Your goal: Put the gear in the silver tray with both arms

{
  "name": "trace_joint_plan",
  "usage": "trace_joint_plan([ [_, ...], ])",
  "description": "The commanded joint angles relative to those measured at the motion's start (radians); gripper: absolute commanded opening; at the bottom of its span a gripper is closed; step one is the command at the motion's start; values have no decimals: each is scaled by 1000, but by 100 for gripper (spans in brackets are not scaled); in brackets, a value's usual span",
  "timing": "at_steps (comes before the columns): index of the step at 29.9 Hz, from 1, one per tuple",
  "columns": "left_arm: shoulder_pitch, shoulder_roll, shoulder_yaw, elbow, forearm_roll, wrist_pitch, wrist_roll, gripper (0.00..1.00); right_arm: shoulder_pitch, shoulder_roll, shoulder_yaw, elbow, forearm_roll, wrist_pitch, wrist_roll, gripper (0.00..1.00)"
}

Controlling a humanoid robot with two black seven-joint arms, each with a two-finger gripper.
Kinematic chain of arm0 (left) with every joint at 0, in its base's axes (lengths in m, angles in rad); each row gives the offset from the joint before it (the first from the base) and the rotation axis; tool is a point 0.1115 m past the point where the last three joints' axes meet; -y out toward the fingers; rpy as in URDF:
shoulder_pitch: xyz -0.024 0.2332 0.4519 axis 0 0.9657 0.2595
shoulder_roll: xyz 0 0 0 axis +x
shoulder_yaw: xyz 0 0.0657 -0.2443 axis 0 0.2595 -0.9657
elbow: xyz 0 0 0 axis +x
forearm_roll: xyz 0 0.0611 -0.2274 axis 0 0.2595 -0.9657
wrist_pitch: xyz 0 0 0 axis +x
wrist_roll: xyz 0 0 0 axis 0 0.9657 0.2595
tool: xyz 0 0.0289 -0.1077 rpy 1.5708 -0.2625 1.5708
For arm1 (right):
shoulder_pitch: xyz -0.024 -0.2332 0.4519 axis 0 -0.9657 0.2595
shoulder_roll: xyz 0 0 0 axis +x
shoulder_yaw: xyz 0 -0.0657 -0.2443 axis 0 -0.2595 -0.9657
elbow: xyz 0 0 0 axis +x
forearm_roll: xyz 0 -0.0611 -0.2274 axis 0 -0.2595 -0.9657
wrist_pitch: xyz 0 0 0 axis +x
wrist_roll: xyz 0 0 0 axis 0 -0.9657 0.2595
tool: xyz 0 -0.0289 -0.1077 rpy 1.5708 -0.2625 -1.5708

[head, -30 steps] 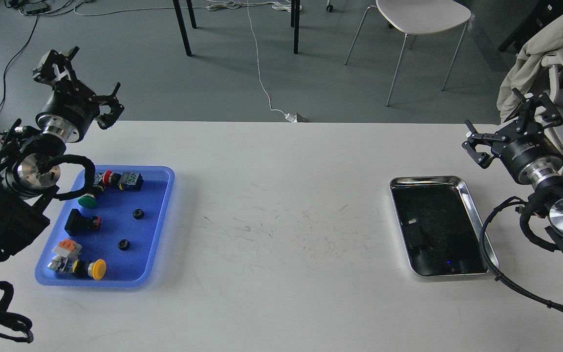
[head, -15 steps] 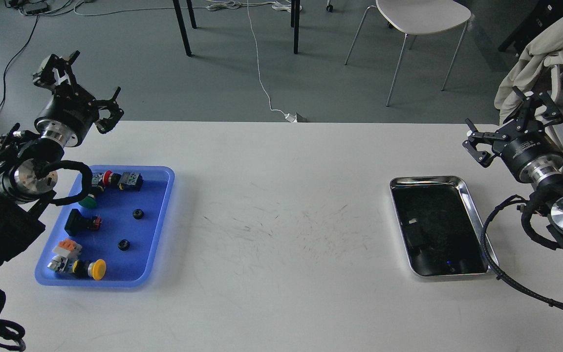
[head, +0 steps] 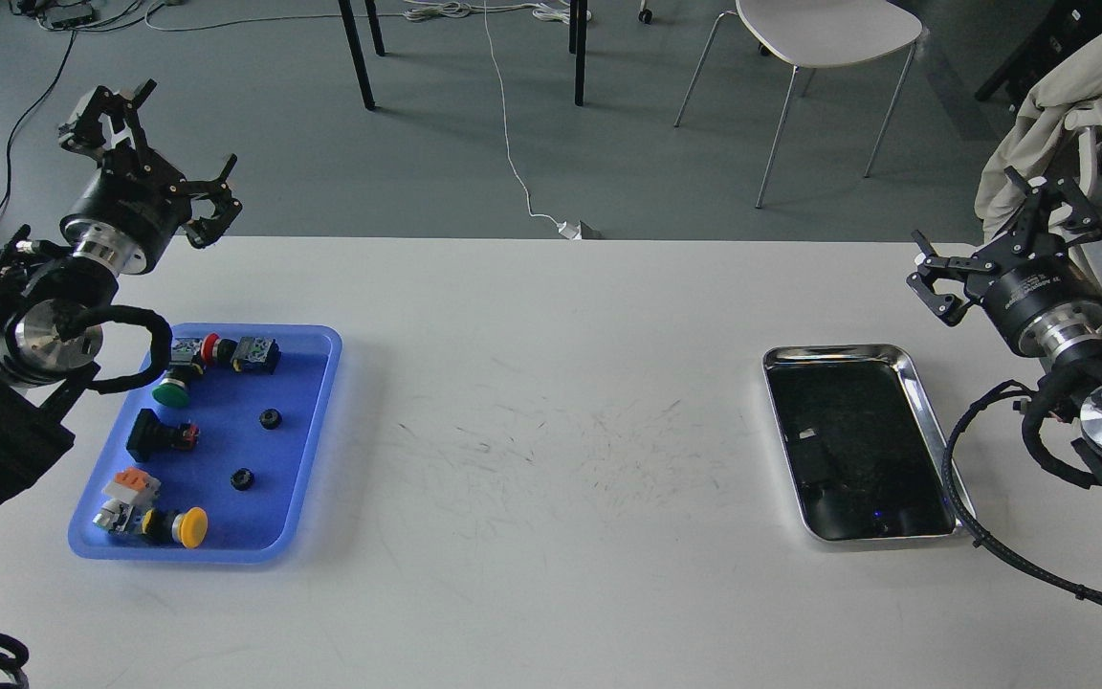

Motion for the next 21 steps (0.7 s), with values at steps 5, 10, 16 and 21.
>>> trace_joint_plan([
  [5,10,20,37,-48,0,6,-2,99,1,2,-2,0,0,0,0,100],
  [10,16,31,43,-71,2,9,-2,99,1,2,-2,1,-1,0,0,100],
  [16,28,49,52,-114,25,14,-2,99,0,2,-2,2,0,0,0,100],
  [21,36,98,74,-180,26,27,-2,99,0,0,-2,2,-2,-1,0,100],
])
